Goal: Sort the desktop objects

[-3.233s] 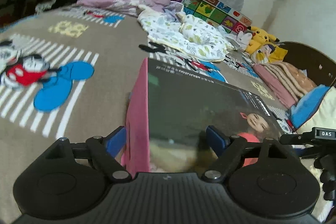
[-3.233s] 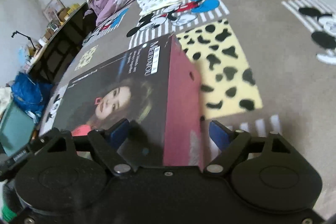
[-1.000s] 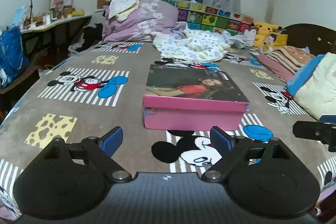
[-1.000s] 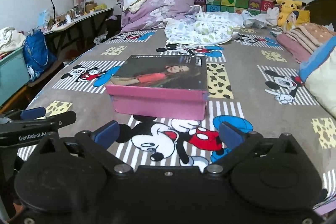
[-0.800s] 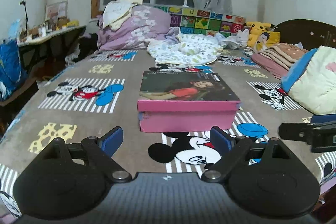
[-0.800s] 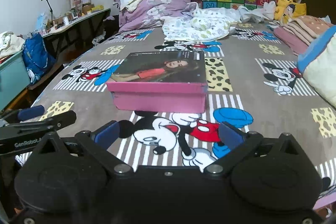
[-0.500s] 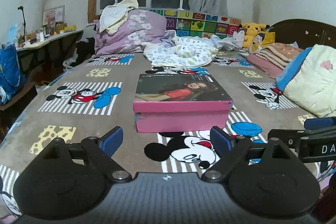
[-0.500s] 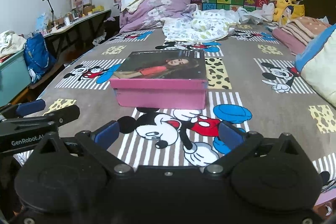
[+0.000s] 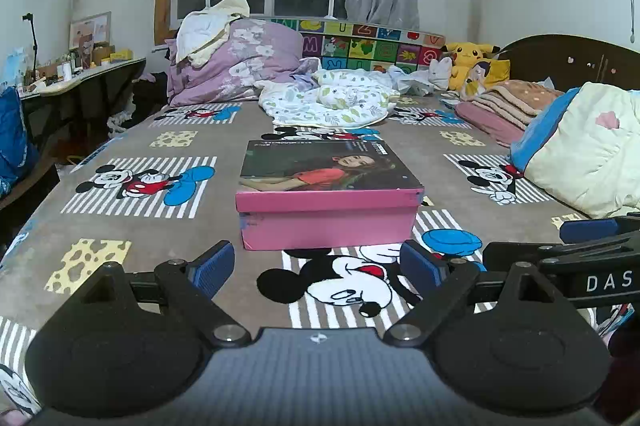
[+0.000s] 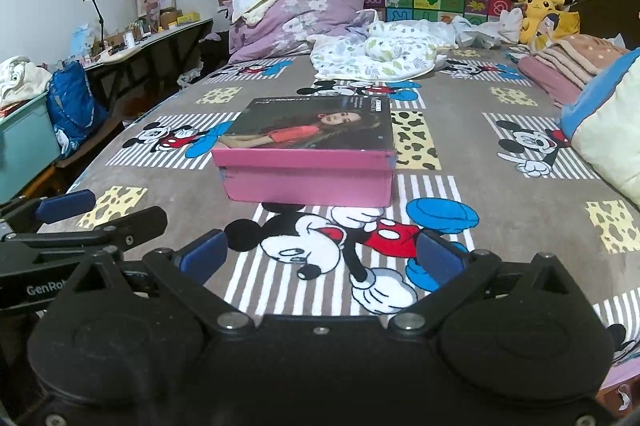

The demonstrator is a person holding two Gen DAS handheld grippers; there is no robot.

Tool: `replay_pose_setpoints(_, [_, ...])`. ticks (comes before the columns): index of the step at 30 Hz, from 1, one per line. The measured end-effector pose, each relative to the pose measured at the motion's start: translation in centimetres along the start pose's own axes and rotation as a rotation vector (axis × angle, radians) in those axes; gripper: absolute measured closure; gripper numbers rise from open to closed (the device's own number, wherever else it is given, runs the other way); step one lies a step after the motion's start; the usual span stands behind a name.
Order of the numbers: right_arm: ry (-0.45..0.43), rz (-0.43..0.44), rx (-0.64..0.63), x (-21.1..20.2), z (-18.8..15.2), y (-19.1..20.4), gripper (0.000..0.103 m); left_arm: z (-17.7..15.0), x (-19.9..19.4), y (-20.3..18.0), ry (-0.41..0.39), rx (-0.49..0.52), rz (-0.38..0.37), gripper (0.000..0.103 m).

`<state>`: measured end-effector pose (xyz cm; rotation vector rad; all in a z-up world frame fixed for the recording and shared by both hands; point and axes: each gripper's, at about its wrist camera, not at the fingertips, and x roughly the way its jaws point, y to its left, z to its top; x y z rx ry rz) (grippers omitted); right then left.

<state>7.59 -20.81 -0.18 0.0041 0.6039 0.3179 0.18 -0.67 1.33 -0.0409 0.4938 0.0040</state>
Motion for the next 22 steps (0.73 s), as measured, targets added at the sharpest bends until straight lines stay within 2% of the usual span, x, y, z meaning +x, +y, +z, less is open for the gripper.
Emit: replay_pose_setpoints(22, [0.016, 0.002, -0.005, 0.4, -0.1, 0.09, 0.001, -0.08, -0.21, 0.24, 0.012, -0.02, 0.02, 0.013])
